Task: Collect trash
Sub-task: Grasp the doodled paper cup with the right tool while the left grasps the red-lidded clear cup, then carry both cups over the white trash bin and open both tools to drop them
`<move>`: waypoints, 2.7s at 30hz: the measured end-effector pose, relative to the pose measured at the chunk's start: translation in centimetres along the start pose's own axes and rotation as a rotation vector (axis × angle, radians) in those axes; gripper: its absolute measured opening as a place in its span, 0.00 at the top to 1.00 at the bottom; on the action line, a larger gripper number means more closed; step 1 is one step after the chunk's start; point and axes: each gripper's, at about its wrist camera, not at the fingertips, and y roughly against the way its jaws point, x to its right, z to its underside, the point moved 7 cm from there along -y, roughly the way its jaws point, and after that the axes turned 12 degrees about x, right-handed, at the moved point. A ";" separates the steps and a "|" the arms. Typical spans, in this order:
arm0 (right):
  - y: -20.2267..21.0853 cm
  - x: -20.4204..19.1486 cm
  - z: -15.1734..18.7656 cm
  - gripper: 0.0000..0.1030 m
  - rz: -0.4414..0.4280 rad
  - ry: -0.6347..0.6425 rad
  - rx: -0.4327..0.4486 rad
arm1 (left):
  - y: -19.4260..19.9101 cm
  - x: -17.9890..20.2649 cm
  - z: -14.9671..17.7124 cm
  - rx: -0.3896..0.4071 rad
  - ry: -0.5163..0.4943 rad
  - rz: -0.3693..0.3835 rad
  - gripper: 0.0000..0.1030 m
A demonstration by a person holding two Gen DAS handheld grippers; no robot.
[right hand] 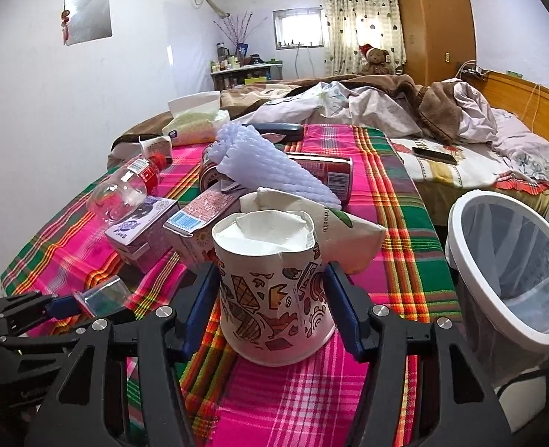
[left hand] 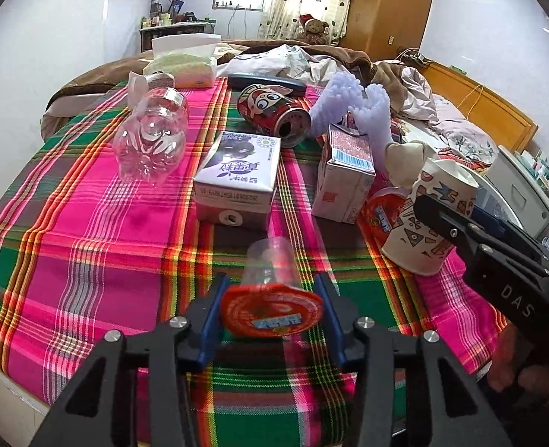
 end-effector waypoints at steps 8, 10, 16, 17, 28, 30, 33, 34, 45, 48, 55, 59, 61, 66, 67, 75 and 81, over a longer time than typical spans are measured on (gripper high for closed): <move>0.7 0.8 -0.4 0.50 0.018 -0.038 0.034 | 0.6 -0.1 -0.4 0.022 0.010 0.003 0.55; 1.1 1.1 -0.7 0.50 0.021 -0.046 0.044 | 0.8 -0.1 -0.7 0.031 0.009 0.002 0.55; 2.3 2.0 -1.6 0.50 0.032 -0.061 0.079 | 1.8 1.3 -2.1 0.061 -0.023 0.021 0.55; 2.5 2.3 -1.9 0.50 0.037 -0.066 0.085 | 2.0 1.8 -2.5 0.067 -0.033 0.029 0.55; 4.5 8.3 -4.2 0.50 0.147 -0.123 0.137 | 1.1 9.3 -7.0 0.100 -0.116 0.178 0.55; 4.7 9.6 -4.6 0.50 0.170 -0.130 0.141 | 0.7 11.2 -7.9 0.104 -0.132 0.217 0.55; 4.9 11.6 -5.0 0.50 0.212 -0.137 0.147 | 0.2 14.1 -9.1 0.120 -0.161 0.263 0.55; 5.0 12.1 -5.0 0.50 0.222 -0.140 0.147 | -0.1 15.0 -9.4 0.119 -0.166 0.281 0.55; 4.4 19.6 -4.1 0.50 0.341 -0.198 0.101 | -4.2 25.7 -9.9 0.028 -0.239 0.457 0.55; 3.9 21.3 -3.0 0.50 0.364 -0.215 0.065 | -5.6 27.5 -9.2 -0.014 -0.252 0.478 0.55; 3.0 24.1 -0.9 0.48 0.395 -0.222 -0.024 | -8.0 30.0 -7.7 -0.063 -0.263 0.486 0.54; 2.8 25.3 -0.5 0.45 0.405 -0.244 -0.046 | -8.8 30.0 -7.4 -0.075 -0.278 0.465 0.48; 2.7 25.4 -0.4 0.43 0.385 -0.262 -0.049 | -8.9 29.8 -7.5 -0.068 -0.266 0.464 0.34; 3.0 25.6 -0.4 0.37 0.407 -0.274 -0.039 | -8.8 29.6 -7.7 -0.060 -0.259 0.460 0.30; 3.0 25.5 -0.5 0.37 0.401 -0.275 -0.029 | -8.8 29.5 -7.7 -0.055 -0.264 0.455 0.30; 4.0 24.0 -1.6 0.37 0.401 -0.254 0.006 | -7.0 27.1 -8.4 -0.019 -0.233 0.433 0.30; 4.3 22.1 -2.5 0.37 0.384 -0.247 0.042 | -5.2 24.2 -9.1 0.031 -0.224 0.376 0.30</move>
